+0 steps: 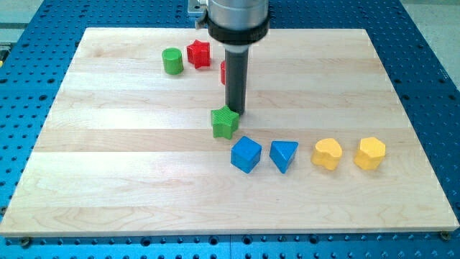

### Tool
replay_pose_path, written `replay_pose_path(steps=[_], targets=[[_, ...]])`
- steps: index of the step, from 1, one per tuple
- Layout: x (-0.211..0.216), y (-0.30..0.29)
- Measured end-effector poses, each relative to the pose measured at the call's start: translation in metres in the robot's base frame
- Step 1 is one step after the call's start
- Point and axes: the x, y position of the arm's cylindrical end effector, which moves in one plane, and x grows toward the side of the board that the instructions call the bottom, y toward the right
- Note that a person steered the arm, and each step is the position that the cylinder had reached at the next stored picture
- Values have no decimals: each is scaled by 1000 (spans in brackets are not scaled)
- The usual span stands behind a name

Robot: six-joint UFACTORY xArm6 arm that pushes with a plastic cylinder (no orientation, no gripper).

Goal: Push the green star to the left side of the cube

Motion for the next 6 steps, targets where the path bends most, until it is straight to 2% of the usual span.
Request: replay_pose_path(steps=[1, 2, 3, 4, 6], targets=[[30, -56], [8, -76], [23, -119], [46, -95], [77, -86]])
